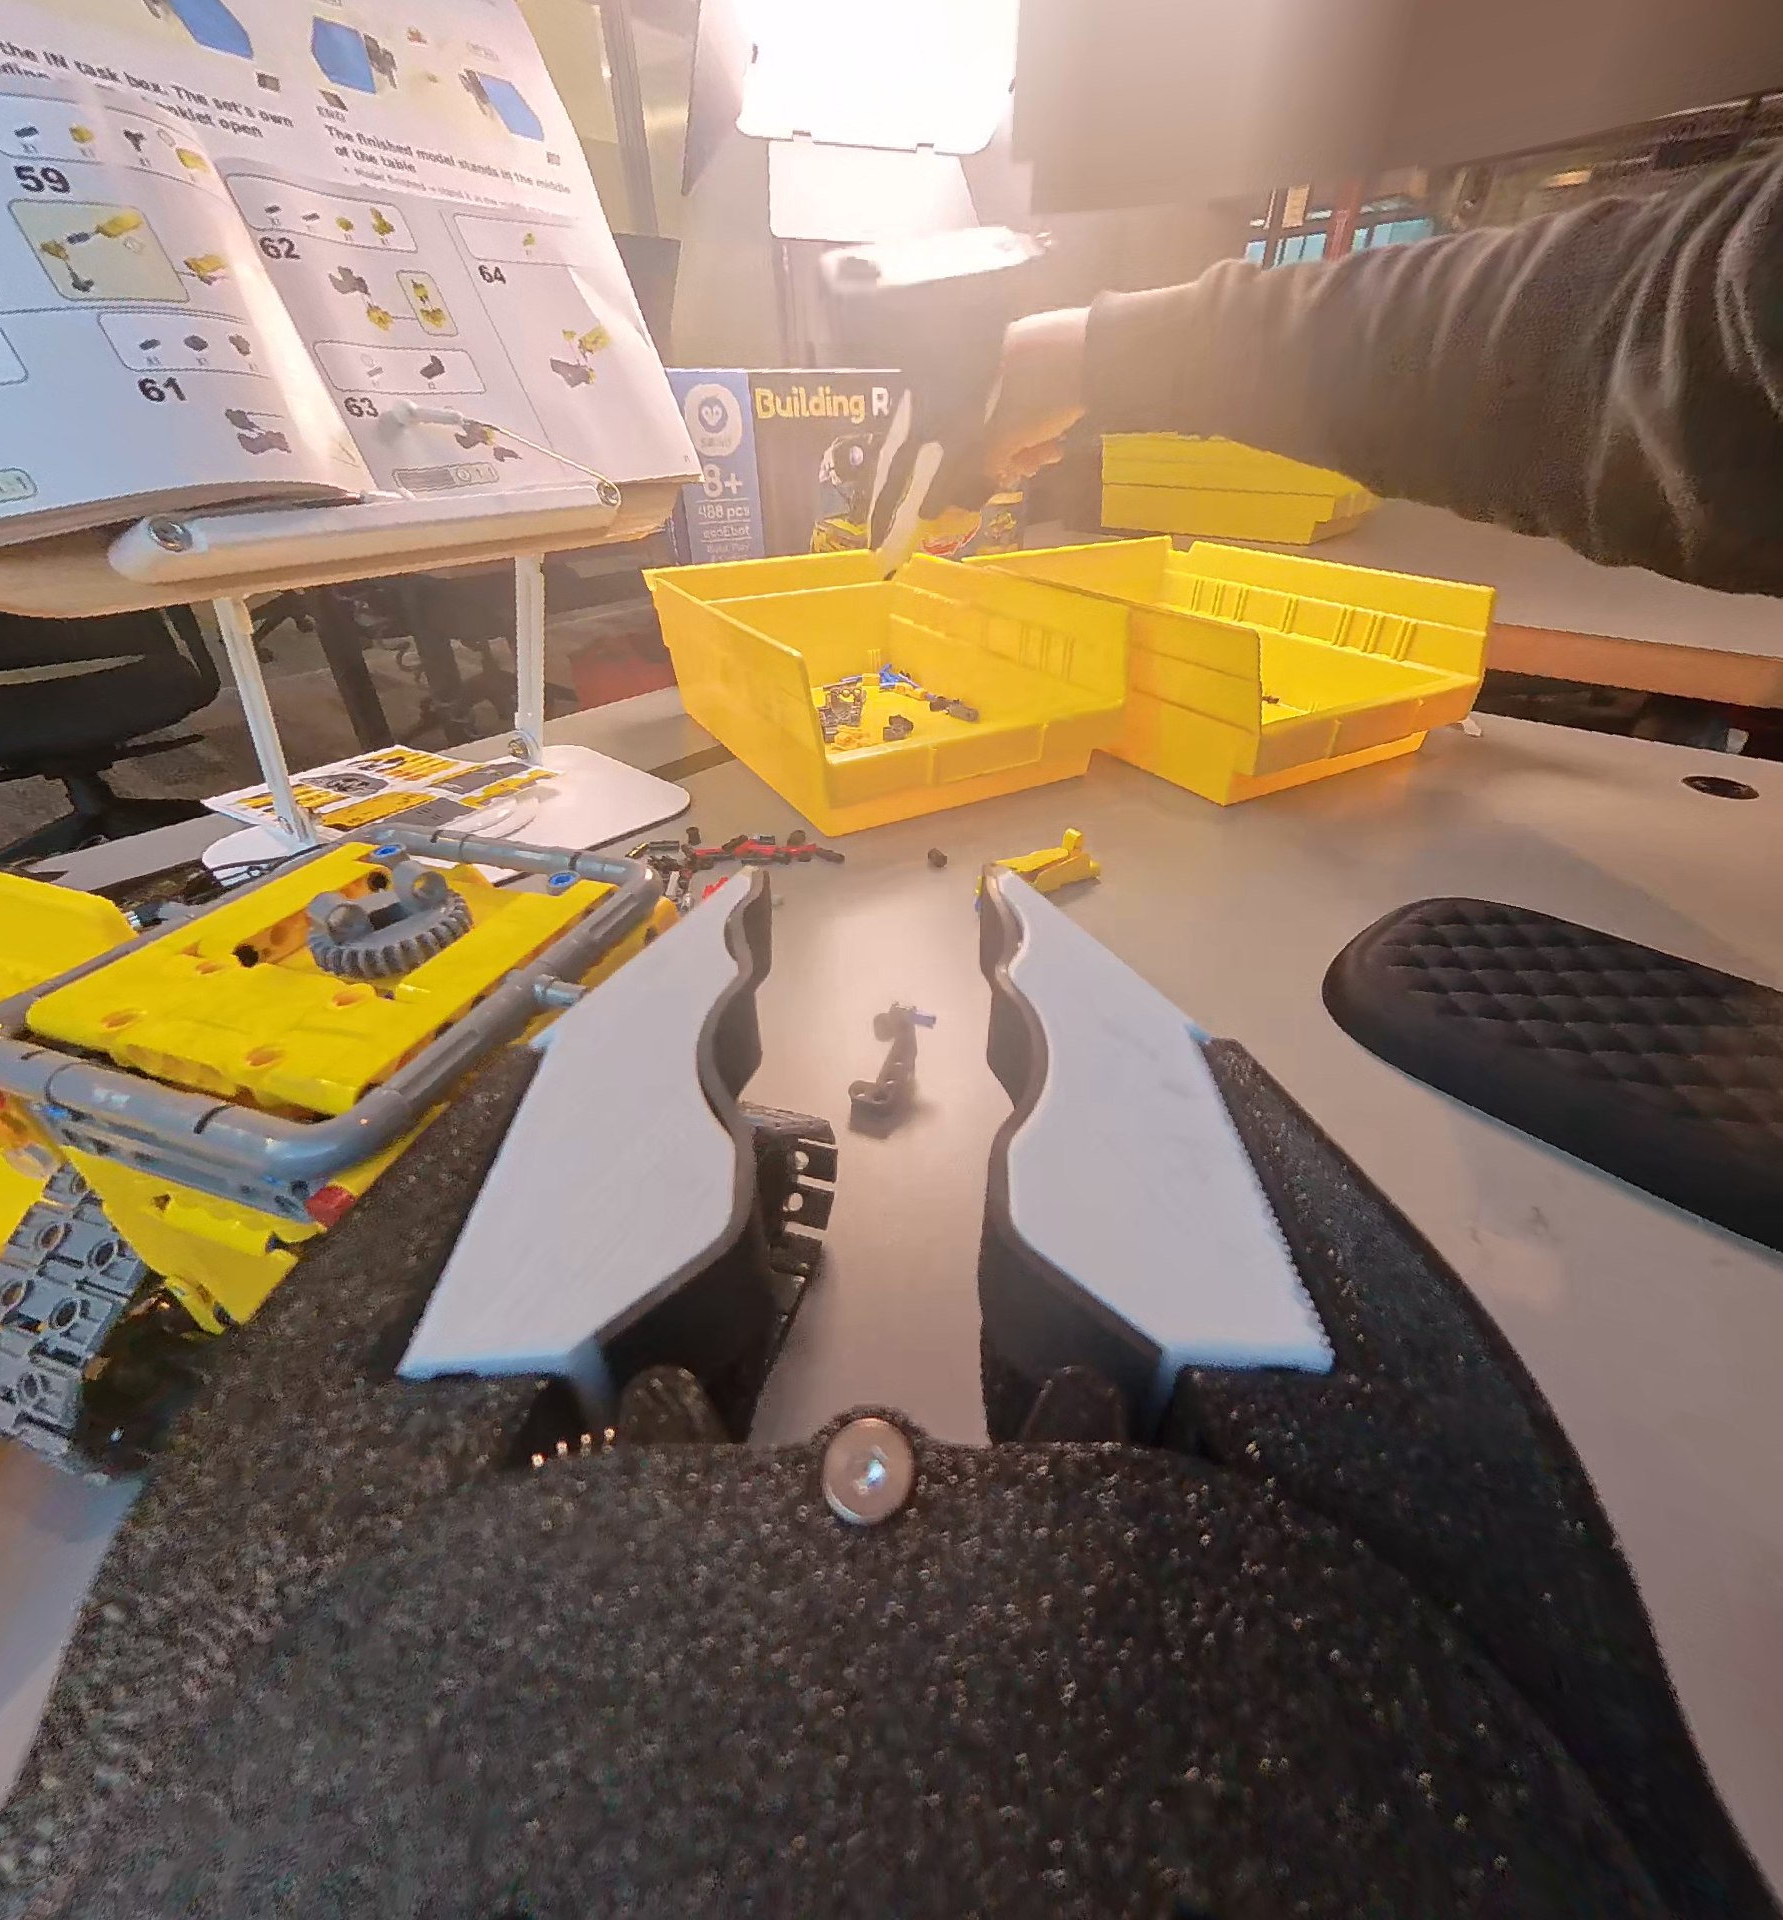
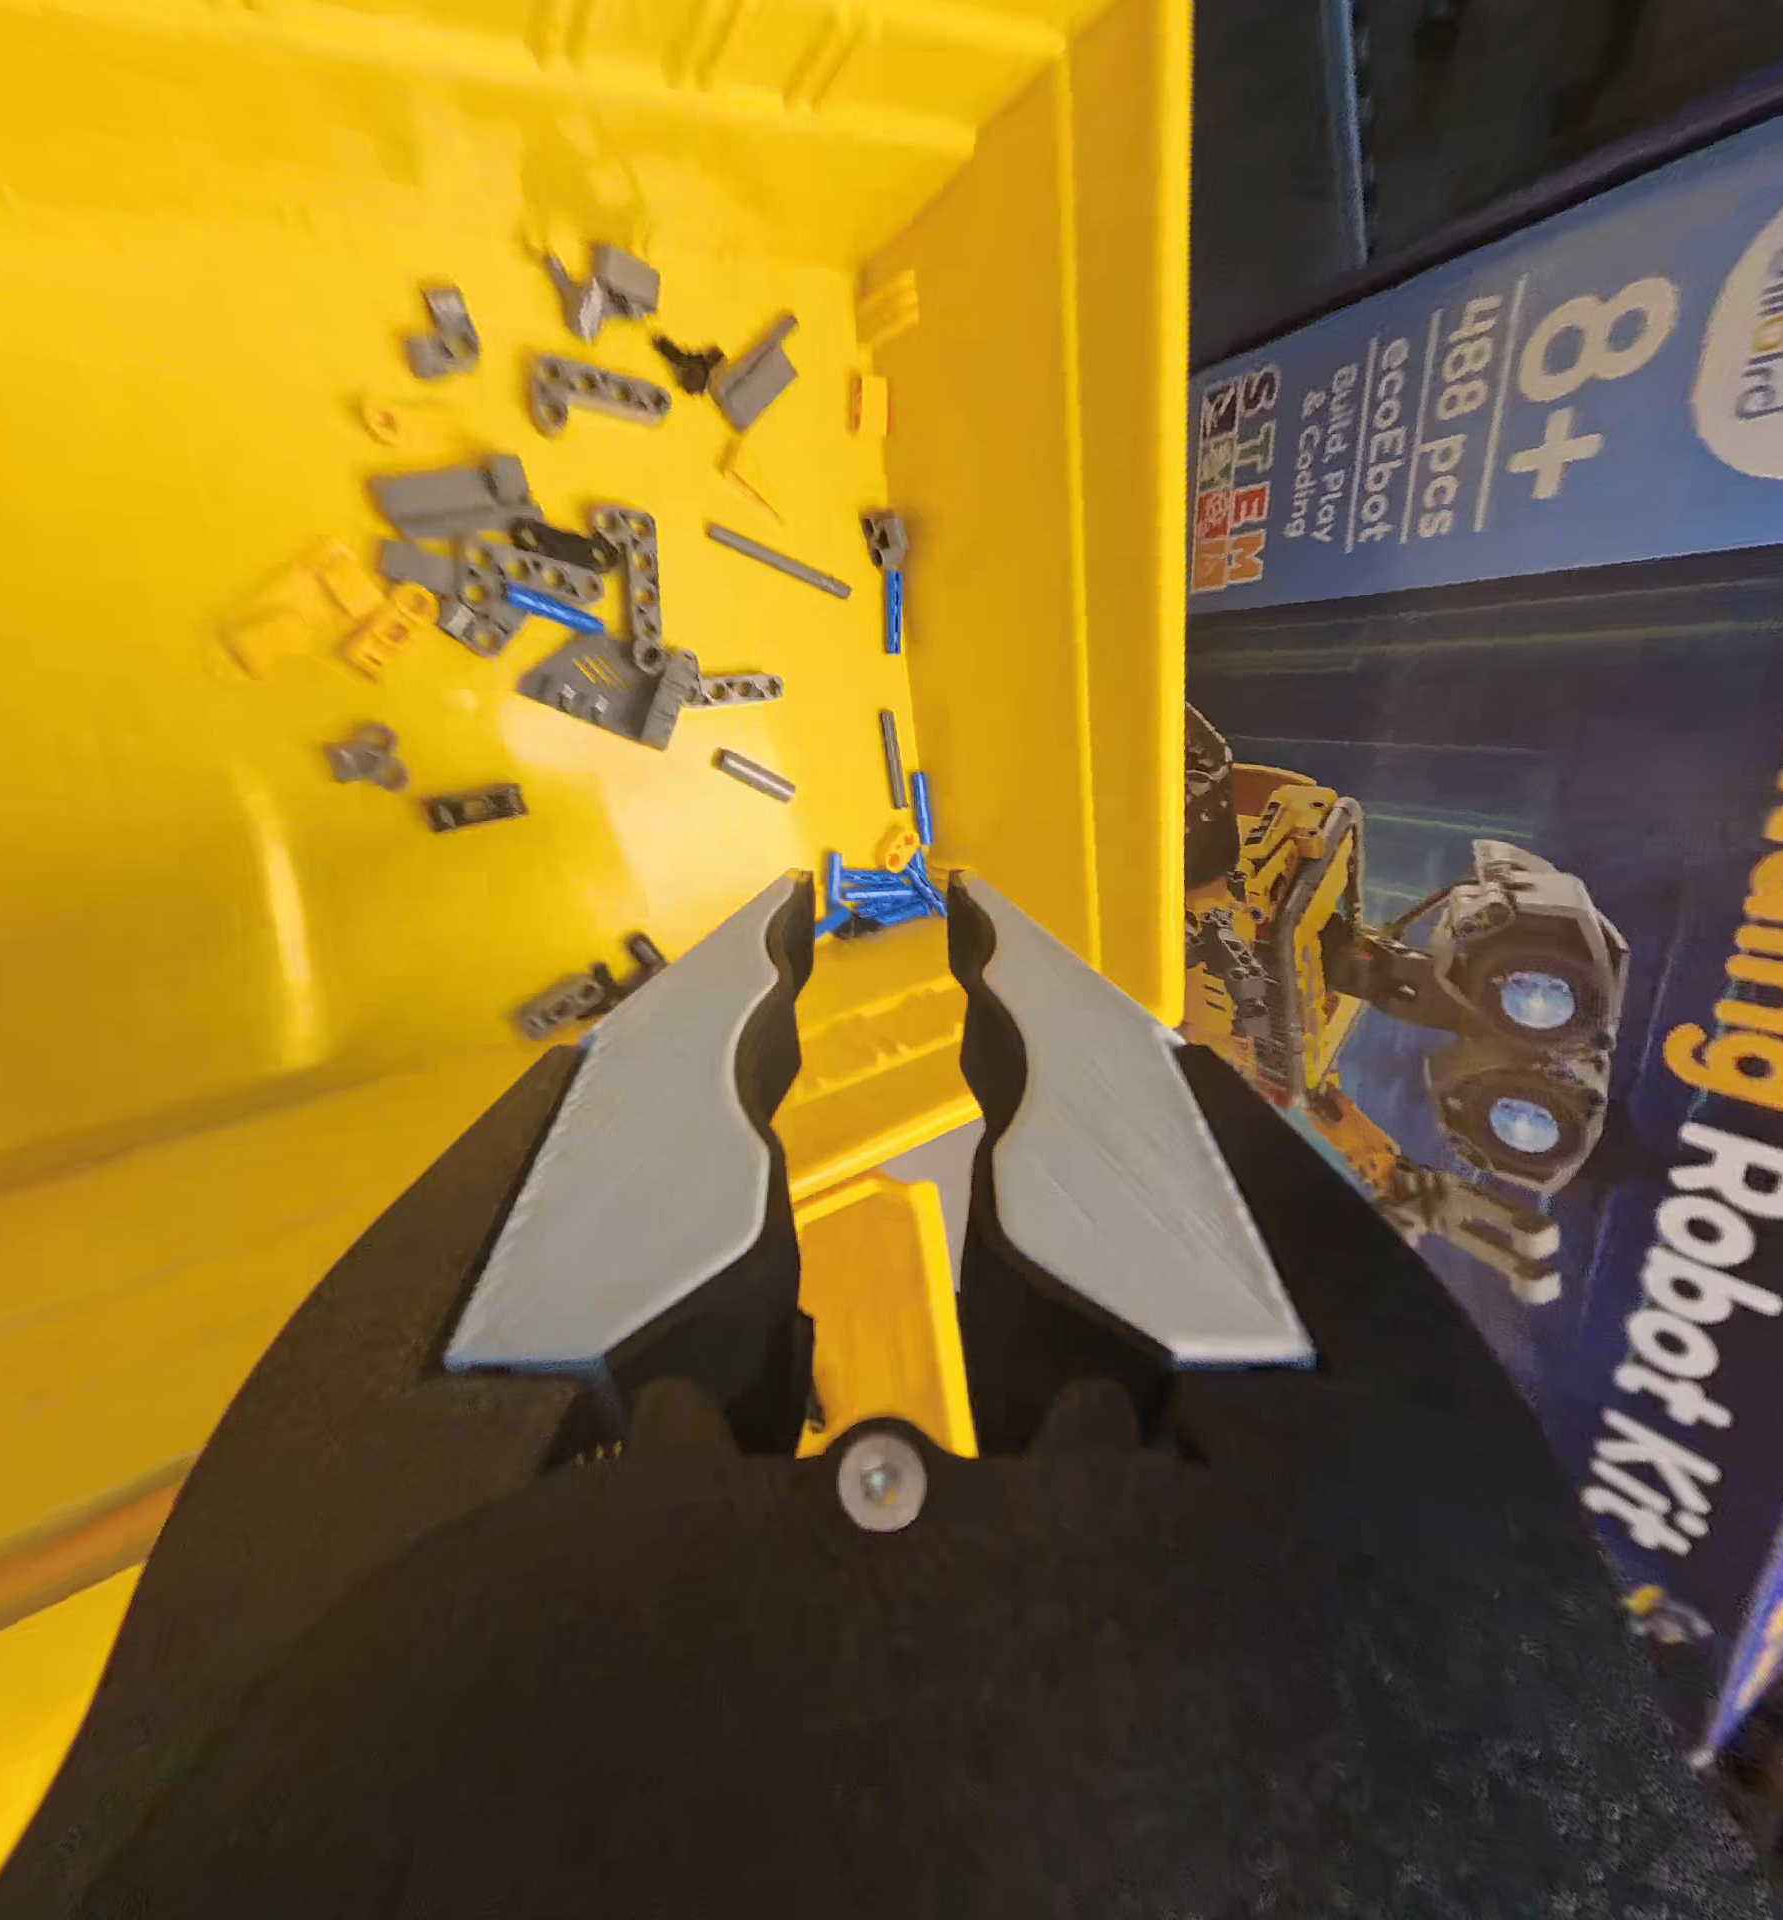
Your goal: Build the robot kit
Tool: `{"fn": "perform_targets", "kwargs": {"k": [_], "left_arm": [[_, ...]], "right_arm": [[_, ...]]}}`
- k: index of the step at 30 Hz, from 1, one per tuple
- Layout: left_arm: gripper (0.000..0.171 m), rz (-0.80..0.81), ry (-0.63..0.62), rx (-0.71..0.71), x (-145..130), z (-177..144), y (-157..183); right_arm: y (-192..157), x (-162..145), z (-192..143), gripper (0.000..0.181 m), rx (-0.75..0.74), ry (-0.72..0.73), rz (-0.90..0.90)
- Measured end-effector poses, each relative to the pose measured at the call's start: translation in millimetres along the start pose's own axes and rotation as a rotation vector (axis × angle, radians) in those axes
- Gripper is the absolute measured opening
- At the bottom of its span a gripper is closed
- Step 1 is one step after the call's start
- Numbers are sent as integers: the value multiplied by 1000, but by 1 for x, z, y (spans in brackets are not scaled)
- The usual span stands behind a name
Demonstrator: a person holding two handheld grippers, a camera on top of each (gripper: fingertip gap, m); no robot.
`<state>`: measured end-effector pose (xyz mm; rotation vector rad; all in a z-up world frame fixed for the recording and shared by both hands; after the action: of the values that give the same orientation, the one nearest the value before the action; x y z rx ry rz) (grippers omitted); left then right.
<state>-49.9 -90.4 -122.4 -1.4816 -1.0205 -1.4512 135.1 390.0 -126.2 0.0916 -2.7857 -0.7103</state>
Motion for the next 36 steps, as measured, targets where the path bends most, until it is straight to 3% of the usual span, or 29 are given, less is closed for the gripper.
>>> {"fn": "perform_targets", "kwargs": {"k": [5, 11, 16, 22, 29, 34, 36], "left_arm": [[40, 2, -7, 49, 1, -3, -5], [41, -22, -35, 115, 1, -9, -11], [43, -47, 2, 132, 11, -19, -12], [44, -46, 8, 186, 13, -44, -20], [44, -3, -61, 448, 18, -134, -67], [45, 155, -367, 776, 26, -240, -124], [42, 182, -517, 822, 31, -272, -145]], "right_arm": [[-61, 42, -72, 39, 100, 406, 202], [-153, 76, -138, 56, 224, 732, 329], [-222, 93, -160, 65, 262, 905, 399], [-271, 94, -155, 68, 155, 1026, 466], [-283, 90, -140, 61, 39, 1085, 497], [-286, 90, -129, 60, 21, 1077, 483], [-286, 89, -127, 59, 14, 1070, 471]]}}
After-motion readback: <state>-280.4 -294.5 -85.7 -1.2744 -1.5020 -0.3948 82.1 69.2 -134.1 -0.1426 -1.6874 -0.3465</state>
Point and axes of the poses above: each gripper's, where its closed fingertips meet, z out along the fingers, x out of its top, y = z × x across the jaws, the point moved 2 cm from there along -z, back along the fingers, and after that the axes turned 1 degree about x, right-handed, at the moved point
